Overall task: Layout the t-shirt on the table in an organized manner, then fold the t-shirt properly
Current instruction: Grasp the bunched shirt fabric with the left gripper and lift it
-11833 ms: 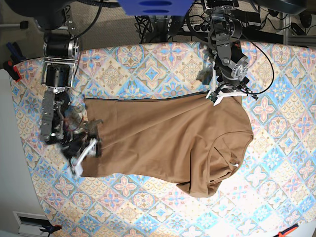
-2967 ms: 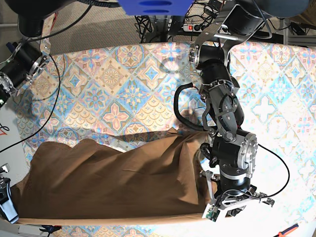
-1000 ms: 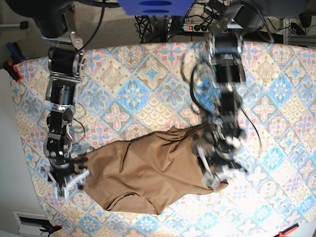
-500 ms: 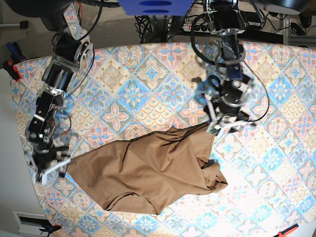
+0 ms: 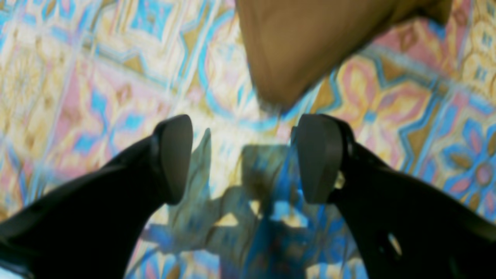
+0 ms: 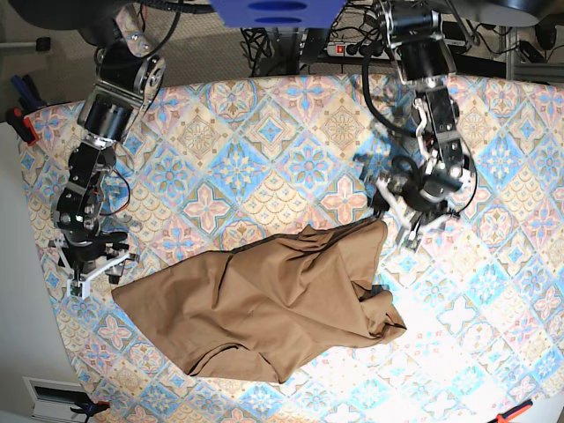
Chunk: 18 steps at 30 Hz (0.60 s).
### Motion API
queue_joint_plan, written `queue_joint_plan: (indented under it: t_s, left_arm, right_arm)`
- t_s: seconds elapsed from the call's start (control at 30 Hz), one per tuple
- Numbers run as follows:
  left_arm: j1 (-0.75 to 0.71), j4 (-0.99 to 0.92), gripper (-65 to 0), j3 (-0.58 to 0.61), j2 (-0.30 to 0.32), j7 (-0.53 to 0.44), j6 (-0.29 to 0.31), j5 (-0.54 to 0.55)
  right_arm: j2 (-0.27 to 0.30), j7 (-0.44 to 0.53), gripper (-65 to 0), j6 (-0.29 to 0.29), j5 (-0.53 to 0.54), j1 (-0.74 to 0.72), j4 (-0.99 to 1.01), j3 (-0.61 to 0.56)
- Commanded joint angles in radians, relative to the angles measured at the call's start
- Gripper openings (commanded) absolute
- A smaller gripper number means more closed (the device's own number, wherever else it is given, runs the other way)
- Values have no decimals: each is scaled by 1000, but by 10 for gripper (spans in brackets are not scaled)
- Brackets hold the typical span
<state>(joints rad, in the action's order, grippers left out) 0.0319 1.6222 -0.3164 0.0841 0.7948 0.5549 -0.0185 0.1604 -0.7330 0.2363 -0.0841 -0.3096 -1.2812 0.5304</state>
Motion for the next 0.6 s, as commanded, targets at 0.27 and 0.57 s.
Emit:
queue_joint_plan:
  t_s: [0.27, 0.57]
  left_arm:
    - [90, -179, -294, 67, -2, -165, 1, 18]
    - [107, -122, -650, 67, -108, -157, -6, 15]
  right_arm:
    - [17, 26, -295, -1, 5, -24, -16, 1]
    - [17, 31, -295, 123, 5, -27, -10, 4]
